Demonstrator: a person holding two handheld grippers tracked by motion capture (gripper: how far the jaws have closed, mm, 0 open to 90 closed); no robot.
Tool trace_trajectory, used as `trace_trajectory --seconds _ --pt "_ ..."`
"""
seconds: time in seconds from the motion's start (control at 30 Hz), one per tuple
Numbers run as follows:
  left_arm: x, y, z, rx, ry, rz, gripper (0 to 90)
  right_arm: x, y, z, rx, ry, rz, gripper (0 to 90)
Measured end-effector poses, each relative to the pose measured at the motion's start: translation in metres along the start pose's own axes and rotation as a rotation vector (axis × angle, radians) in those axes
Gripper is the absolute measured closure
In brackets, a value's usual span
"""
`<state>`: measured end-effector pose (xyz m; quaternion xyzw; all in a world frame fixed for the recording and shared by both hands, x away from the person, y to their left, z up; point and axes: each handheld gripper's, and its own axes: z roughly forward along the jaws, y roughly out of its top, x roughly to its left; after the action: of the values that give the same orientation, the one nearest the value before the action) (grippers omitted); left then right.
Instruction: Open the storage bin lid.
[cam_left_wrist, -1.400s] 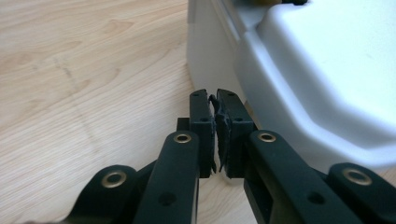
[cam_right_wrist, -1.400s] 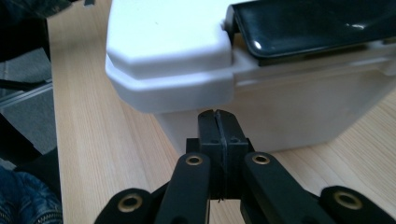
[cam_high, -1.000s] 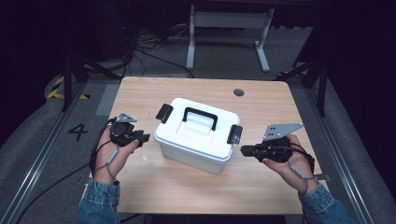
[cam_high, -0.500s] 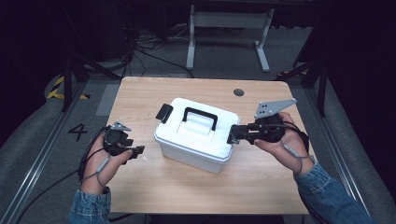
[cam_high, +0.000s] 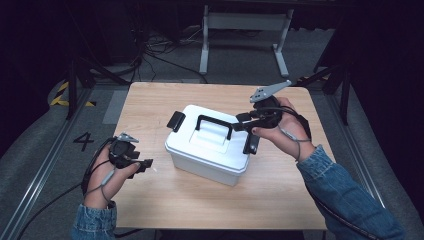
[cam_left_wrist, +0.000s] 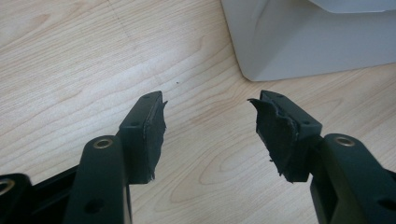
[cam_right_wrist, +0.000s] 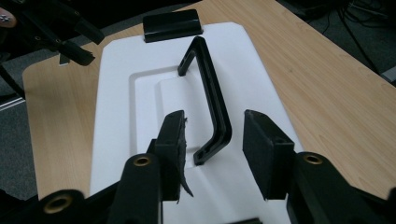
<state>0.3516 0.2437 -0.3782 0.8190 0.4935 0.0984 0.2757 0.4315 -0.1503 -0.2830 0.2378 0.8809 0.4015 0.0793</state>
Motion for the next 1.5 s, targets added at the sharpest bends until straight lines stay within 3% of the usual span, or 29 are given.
trace_trajectory --seconds 0.43,0.73,0.87,0.97,1.1,1.23,1.5 --pt "0.005 -0.001 0.005 0.017 -0.011 -0.005 41.6 -0.009 0.021 0.046 0.117 0.047 0.013 56.0" --pt "0.006 -0.002 0.007 0.021 -0.013 -0.010 41.4 -0.013 0.027 0.068 0.191 0.085 0.014 64.7" --pt "0.006 -0.002 0.008 0.024 -0.011 -0.009 41.3 -0.014 0.028 0.071 0.208 0.097 0.012 70.3" --pt "0.006 -0.002 0.008 0.026 -0.012 -0.006 41.3 -0.014 0.029 0.070 0.209 0.115 0.003 79.5" --pt "0.006 -0.002 0.008 0.028 -0.014 -0.008 41.2 -0.009 0.031 0.068 0.220 0.145 -0.019 83.7" --pt "0.005 -0.002 0.008 0.032 -0.017 -0.004 41.2 -0.001 0.033 0.067 0.231 0.138 -0.080 84.7" --pt "0.007 -0.002 0.009 0.030 -0.012 -0.002 40.9 0.000 0.035 0.065 0.215 0.140 -0.097 84.9"
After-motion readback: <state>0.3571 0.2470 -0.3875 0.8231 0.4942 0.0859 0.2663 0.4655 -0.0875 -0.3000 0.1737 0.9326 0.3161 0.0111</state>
